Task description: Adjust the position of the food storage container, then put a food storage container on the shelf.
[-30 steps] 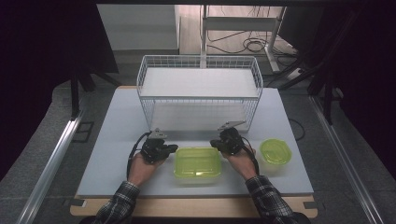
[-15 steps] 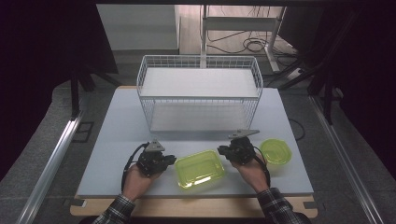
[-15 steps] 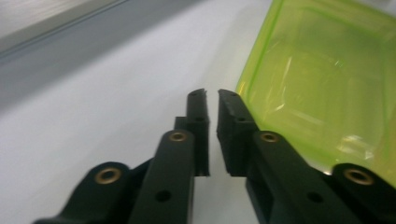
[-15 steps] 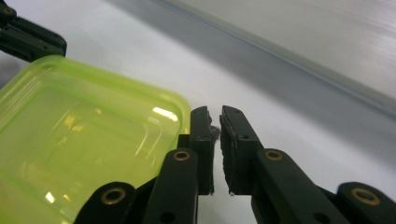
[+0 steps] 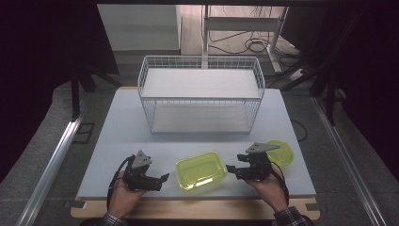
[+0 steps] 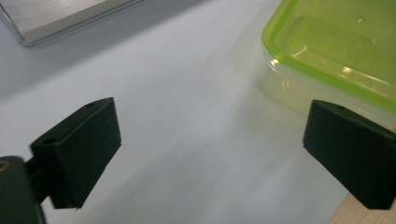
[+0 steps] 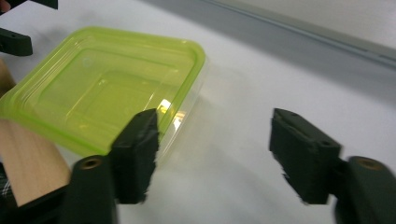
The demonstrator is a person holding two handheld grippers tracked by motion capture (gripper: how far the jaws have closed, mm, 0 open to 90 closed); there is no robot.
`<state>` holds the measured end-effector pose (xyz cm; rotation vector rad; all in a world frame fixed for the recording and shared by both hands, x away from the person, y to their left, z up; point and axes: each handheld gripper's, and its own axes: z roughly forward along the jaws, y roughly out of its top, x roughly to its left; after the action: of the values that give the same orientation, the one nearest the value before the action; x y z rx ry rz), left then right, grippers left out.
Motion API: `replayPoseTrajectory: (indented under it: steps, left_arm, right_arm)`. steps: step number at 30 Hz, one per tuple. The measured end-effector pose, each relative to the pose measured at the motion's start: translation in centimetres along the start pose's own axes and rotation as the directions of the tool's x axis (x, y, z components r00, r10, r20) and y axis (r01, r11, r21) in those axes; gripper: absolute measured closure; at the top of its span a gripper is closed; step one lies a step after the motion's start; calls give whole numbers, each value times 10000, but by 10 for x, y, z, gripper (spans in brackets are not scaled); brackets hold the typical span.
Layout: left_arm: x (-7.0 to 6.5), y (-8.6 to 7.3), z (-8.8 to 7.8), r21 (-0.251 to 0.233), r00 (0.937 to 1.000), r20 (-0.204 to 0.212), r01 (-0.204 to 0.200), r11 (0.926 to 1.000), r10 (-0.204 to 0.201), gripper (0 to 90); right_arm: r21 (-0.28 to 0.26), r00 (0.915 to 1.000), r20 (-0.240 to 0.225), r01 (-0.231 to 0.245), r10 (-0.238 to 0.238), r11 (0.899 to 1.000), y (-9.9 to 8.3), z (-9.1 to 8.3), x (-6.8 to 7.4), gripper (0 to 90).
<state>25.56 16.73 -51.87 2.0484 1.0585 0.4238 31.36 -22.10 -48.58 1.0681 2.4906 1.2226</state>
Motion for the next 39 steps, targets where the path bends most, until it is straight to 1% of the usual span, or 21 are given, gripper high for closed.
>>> replayPoseTrajectory:
  steps: [4,7,8,9,13,14,15,16,19,21,24,25,27,28,29,30,32,35,37,38,39]
  left_arm:
    - [-6,-4,0,12,9995,-96,-314,9995,314,14]
    - [-8,-8,1,84,9984,-126,-555,9984,556,7]
    - [-9,-8,0,56,9983,-97,-579,9983,580,5]
    - [-9,-9,0,31,9982,-84,-597,9982,597,5]
    - [-9,-10,-1,24,9981,-126,-600,9982,601,5]
    - [-9,-11,-1,15,9980,-136,-612,9981,613,5]
    - [-9,-11,-1,15,9980,-136,-612,9981,613,5]
    - [-9,-11,-2,6,9980,-143,-619,9981,619,5]
    - [-9,-11,-2,-18,9976,-166,-671,9977,670,8]
    - [-10,-10,-3,-65,9972,-201,-722,9974,720,9]
    - [-10,-10,-3,-96,9968,-268,-759,9971,756,10]
    - [-9,-10,-4,-90,9969,-285,-740,9972,737,11]
    - [-9,-10,-4,-126,9971,-308,-700,9975,696,12]
    - [-9,-11,-5,-140,9971,-315,-692,9975,688,12]
    - [-9,-11,-5,-141,9972,-312,-683,9976,678,12]
    - [-9,-11,-6,-132,9972,-322,-685,9976,680,12]
    - [-9,-12,-7,-120,9972,-329,-670,9977,666,13]
    - [-9,-13,-7,-94,9973,-325,-669,9977,666,13]
    - [-10,-13,-6,-74,9970,-344,-689,9976,686,13]
    - [-10,-13,-6,-61,9969,-345,-705,9975,703,14]
    - [-11,-13,-6,-28,9968,-320,-727,9974,726,14]
  right_arm:
    - [37,9997,-156,165,-164,9999,-3,5,0,178]
    - [116,9993,-353,130,-126,9998,-2,8,1,144]
    - [202,9988,-477,89,-79,9998,-3,10,2,117]
    - [202,9988,-477,89,-79,9998,-3,10,2,117]
    - [498,9967,-804,-20,60,9988,-2,15,3,55]
    - [663,9956,-879,-272,330,9974,-1,17,4,52]
    - [663,9956,-879,-272,330,9974,-1,17,4,52]
    - [730,9935,-1035,-401,475,9965,0,18,3,52]
    - [929,9909,-1059,-731,828,9930,5,19,0,133]
    - [860,9856,-1240,-1046,1148,9908,9,18,-3,214]
    - [713,9836,-1354,-1101,1190,9914,15,18,-4,333]
    - [636,9788,-1486,-1325,1407,9891,19,20,-4,398]
    - [656,9764,-1561,-1404,1492,9879,21,22,-4,423]
    - [884,9688,-1644,-1729,1855,9810,23,26,-6,481]
    - [884,9688,-1644,-1729,1855,9810,23,26,-6,481]
    - [964,9641,-1726,-1871,2015,9776,23,28,-6,497]
    - [1207,9603,-1769,-1962,2156,9731,24,33,-9,533]
    - [1311,9571,-1800,-2055,2271,9698,25,36,-10,565]
    - [1431,9518,-1885,-2172,2421,9656,25,39,-11,604]
    - [1513,9465,-1963,-2288,2561,9616,25,41,-12,614]
    - [1582,9440,-1999,-2334,2625,9594,24,42,-13,631]
